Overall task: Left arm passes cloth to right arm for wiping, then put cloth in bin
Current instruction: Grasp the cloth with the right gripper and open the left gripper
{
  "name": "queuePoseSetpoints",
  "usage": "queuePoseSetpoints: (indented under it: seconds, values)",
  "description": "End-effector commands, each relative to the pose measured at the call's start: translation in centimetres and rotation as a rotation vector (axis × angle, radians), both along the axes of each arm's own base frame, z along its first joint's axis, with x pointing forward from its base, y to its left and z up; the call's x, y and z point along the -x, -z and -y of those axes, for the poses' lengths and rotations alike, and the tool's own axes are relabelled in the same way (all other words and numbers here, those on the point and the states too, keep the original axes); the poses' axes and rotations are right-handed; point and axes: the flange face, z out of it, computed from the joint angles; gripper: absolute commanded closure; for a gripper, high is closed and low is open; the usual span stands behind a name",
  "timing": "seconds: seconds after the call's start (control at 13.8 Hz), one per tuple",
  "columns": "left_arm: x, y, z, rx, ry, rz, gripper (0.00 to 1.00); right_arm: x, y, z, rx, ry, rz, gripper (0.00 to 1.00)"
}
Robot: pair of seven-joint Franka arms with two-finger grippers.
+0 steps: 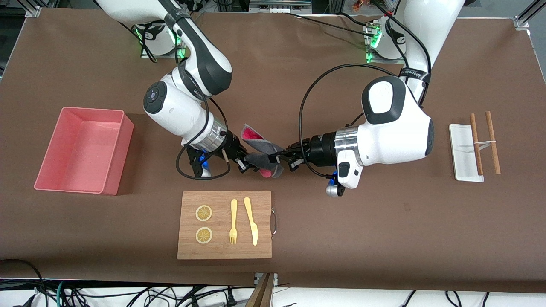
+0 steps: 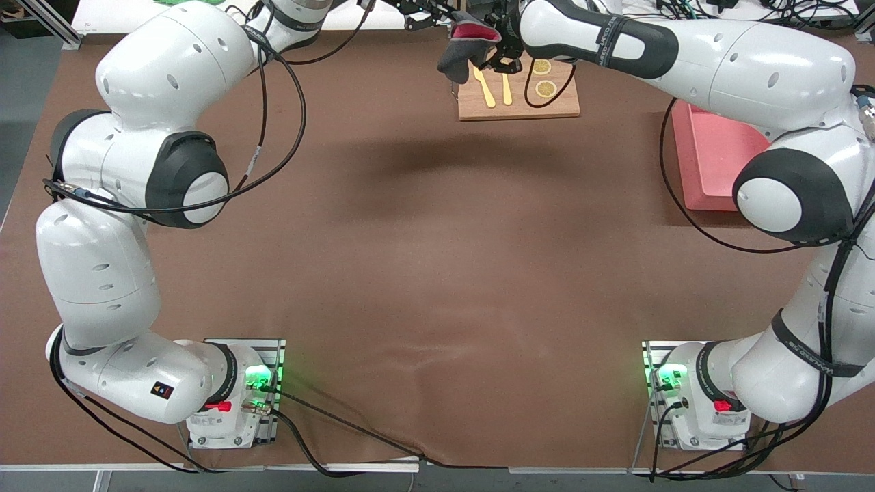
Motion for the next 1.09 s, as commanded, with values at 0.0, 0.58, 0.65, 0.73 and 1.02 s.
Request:
queuePoseSetpoints:
  seconds: [0.0,0.58,0.65,0.73,1.02]
  values:
    - [-0.3,-0.3,-0.2,0.017,-0.011,-0.009,0.88,-0.4,-0.5,-0.5,-0.025,0.010,-0.009,1.00]
    - [-0.4,-0.8,-0.6,0.003,-0.012,0.008,0.00,-0.3,-0.7,-0.7,-0.036,0.004,-0.028,1.00]
    - [-0.6,-1.0,-0.9,0.004,-0.016,0.012,0.00,-0.3,-0.7,-0.7,-0.036,0.004,-0.028,1.00]
    - [-0.9,-1.2,-1.8,0.003,-0.025,0.013,0.00,-0.3,-0.6,-0.7,-0.035,0.002,-0.028,1.00]
    - [-3.1,-1.8,-8.4,-0.005,-0.058,-0.004,0.00,0.6,0.2,-1.8,-0.028,-0.027,-0.057,1.00]
